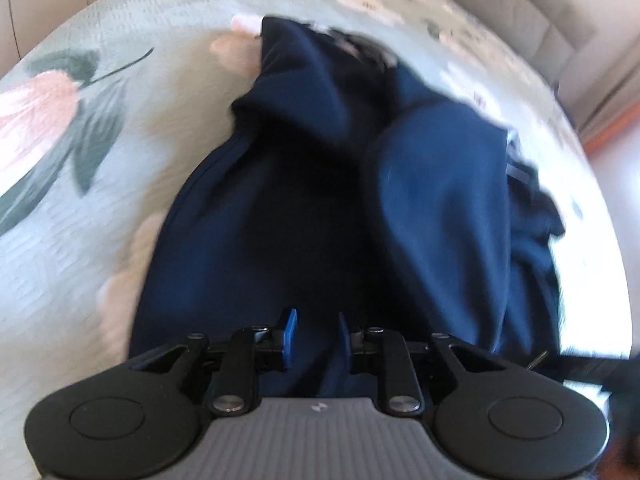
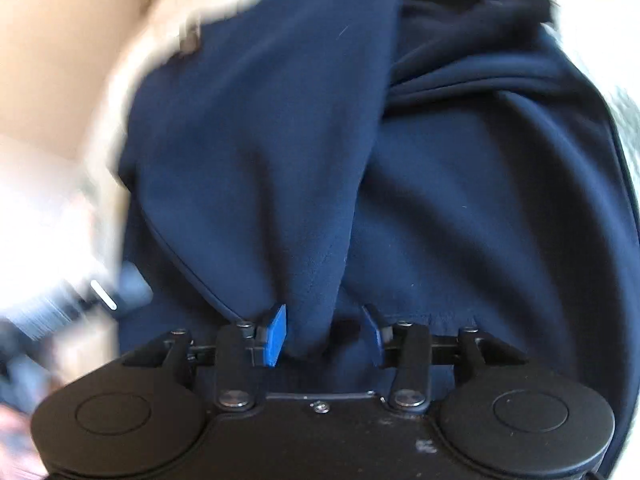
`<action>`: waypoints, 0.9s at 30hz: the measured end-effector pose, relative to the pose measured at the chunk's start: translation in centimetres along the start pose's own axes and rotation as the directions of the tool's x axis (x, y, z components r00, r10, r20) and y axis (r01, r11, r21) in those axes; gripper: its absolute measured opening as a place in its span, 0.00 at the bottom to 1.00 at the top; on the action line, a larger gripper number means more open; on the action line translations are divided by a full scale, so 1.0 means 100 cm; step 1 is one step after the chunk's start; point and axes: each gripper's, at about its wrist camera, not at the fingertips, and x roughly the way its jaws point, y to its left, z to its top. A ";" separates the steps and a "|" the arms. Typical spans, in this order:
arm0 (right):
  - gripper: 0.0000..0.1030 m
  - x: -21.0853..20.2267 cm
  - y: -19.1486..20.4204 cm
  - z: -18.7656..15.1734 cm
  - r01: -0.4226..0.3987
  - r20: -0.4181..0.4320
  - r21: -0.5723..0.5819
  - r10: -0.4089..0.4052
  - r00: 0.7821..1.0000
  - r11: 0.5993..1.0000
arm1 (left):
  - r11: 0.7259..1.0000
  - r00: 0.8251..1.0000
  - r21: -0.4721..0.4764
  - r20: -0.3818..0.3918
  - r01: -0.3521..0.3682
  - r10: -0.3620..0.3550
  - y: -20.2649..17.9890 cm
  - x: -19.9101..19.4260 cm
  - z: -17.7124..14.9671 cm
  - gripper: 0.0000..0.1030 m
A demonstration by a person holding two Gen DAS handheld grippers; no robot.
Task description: Fold large clothes
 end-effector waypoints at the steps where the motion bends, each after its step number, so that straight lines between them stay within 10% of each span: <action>1: 0.50 -0.012 -0.005 -0.003 0.012 0.014 -0.016 -0.011 1.000 1.000 | 1.000 1.000 0.027 -0.025 0.000 0.001 0.003 -0.003 -0.006 0.32; 3: 0.55 -0.023 -0.014 -0.013 0.051 -0.012 -0.081 -0.052 0.999 0.995 | 0.992 0.995 0.126 -0.095 -0.019 0.031 0.000 -0.008 -0.021 0.53; 8: 0.47 -0.019 -0.037 -0.051 0.234 -0.144 -0.228 -0.271 0.952 0.945 | 0.968 0.977 0.235 -0.171 -0.086 0.129 -0.004 -0.020 -0.052 0.54; 11: 0.48 -0.046 -0.040 -0.057 0.237 -0.101 -0.205 -0.261 0.960 0.950 | 0.973 0.966 0.173 -0.181 -0.152 0.183 0.016 -0.038 -0.060 0.54; 14: 0.74 -0.067 -0.062 -0.068 0.278 -0.108 -0.158 -0.296 0.949 0.948 | 0.969 0.950 0.058 -0.193 -0.240 0.247 0.045 -0.062 -0.068 0.56; 17: 0.70 -0.074 -0.088 -0.089 0.264 -0.208 -0.112 -0.283 0.936 0.958 | 0.957 0.942 -0.083 -0.221 -0.278 0.254 0.073 -0.081 -0.081 0.65; 27: 0.70 -0.083 -0.122 -0.114 0.255 -0.265 -0.040 -0.256 0.930 0.966 | 0.946 0.947 -0.272 -0.311 -0.173 0.084 0.110 -0.064 -0.111 0.67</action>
